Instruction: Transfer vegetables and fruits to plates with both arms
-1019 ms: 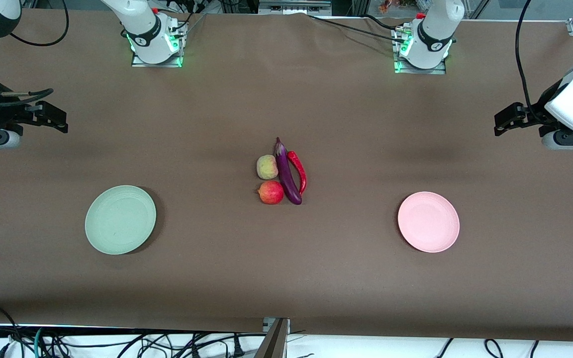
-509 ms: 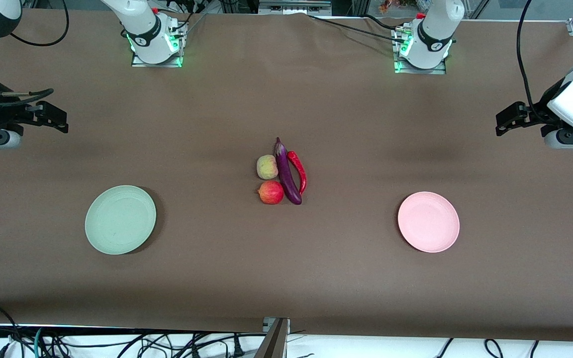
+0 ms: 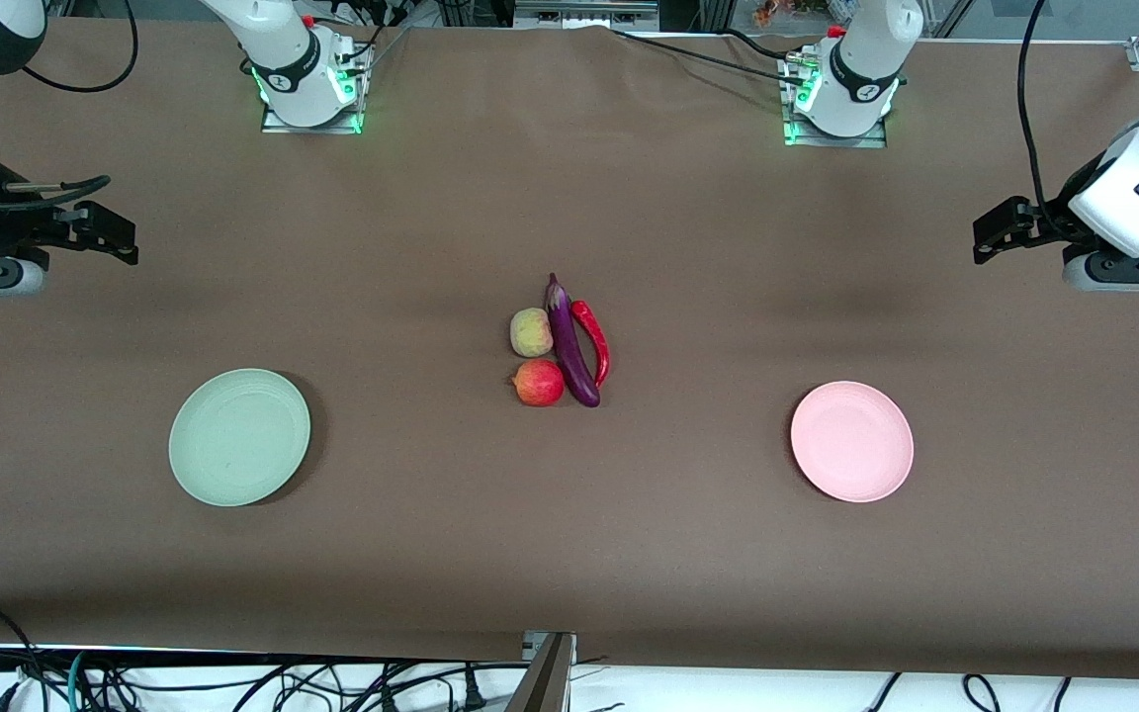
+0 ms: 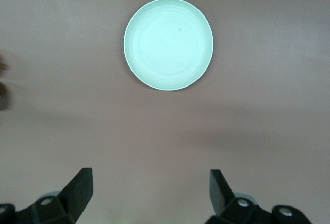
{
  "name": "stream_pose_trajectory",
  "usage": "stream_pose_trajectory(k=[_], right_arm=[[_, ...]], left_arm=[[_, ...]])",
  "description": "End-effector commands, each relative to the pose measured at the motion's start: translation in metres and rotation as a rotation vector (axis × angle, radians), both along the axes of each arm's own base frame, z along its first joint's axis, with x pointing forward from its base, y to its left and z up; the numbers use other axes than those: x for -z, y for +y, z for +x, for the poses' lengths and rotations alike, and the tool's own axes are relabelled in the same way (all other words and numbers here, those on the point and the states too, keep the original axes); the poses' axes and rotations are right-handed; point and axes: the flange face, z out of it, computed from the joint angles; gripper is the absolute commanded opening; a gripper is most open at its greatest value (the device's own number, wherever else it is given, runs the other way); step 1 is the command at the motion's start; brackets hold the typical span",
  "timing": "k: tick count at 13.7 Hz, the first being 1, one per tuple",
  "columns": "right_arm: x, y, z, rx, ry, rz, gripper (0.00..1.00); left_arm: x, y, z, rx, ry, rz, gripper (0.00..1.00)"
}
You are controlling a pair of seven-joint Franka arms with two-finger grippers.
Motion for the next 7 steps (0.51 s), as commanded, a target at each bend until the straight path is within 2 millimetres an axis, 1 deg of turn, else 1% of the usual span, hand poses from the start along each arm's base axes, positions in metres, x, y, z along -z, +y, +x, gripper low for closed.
stream_pose_trajectory(k=[1, 2, 3, 6, 7], right_arm=[[-0.003, 0.003, 0.002, -0.001, 0.001, 0.017, 1.0], [-0.004, 0.003, 0.002, 0.001, -0.002, 0.017, 1.0], [-0.004, 0.002, 0.002, 0.0, -0.004, 0.017, 1.0], [-0.004, 0.001, 0.002, 0.002, -0.002, 0.019, 1.0], [-0.004, 0.001, 0.002, 0.002, -0.003, 0.019, 1.0]], left_arm=[[-0.008, -0.002, -0.007, 0.003, 0.025, 0.024, 1.0], [-0.008, -0.011, -0.008, 0.017, 0.028, 0.024, 1.0], [-0.008, -0.015, -0.009, 0.023, 0.032, 0.026, 1.0], [-0.009, -0.017, -0.01, 0.027, 0.032, 0.026, 1.0], [-0.015, -0.019, -0.015, 0.032, 0.021, 0.026, 1.0]])
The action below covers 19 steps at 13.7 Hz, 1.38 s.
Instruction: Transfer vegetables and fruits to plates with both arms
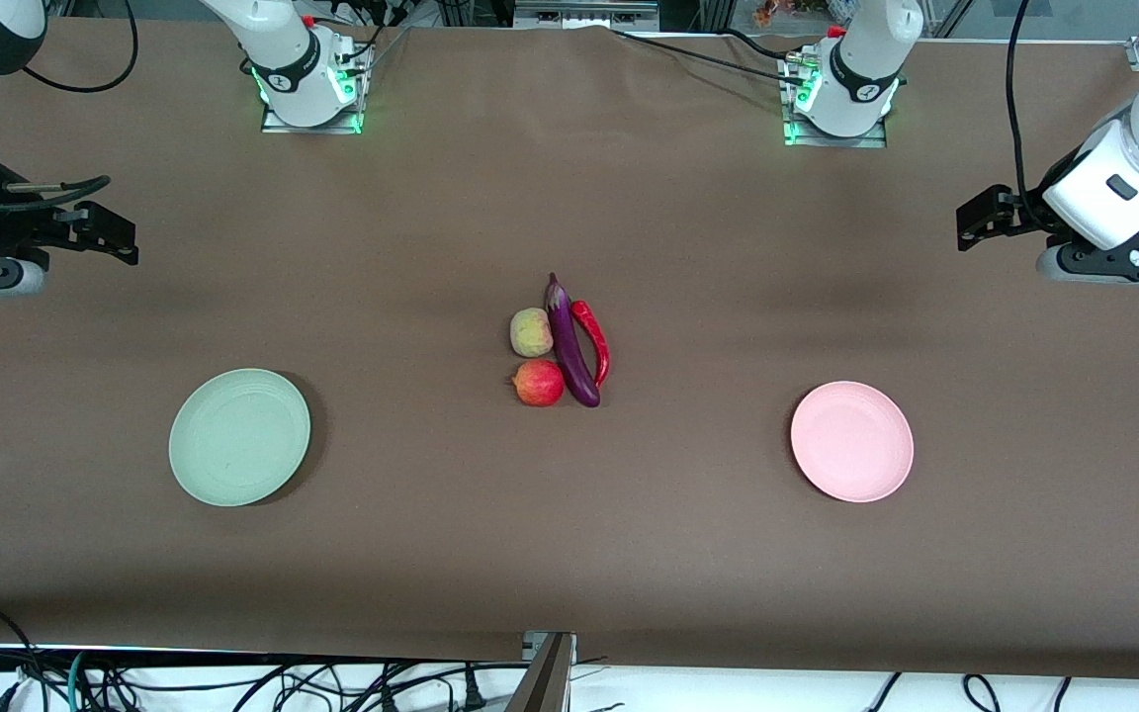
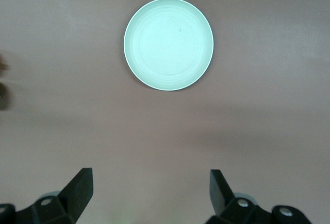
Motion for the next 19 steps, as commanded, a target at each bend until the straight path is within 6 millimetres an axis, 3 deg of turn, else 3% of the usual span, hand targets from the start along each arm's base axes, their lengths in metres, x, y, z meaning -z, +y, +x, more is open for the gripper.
stream_pose_trajectory(k=[1, 3, 4, 9, 19], right_arm=[[-0.004, 0.001, 0.002, 0.002, -0.005, 0.017, 1.0], [-0.005, 0.001, 0.003, 0.002, -0.011, 0.018, 1.0], [-0.004, 0.002, 0.002, 0.001, -0.005, 0.017, 1.0], [-0.005, 0.001, 0.003, -0.003, -0.012, 0.018, 1.0], [-0.004, 0.003, 0.003, -0.007, -0.011, 0.021, 1.0]], left_arm=[[-0.018, -0.007, -0.015, 0.015, -0.017, 0.024, 1.0], [-0.008, -0.007, -0.035, 0.015, 0.001, 0.032, 1.0], [-0.007, -0.006, -0.036, 0.012, -0.005, 0.031, 1.0], [-0.002, 0.008, -0.034, -0.019, 0.006, 0.006, 1.0], [0.001, 0.012, -0.027, -0.033, 0.012, -0.014, 1.0]])
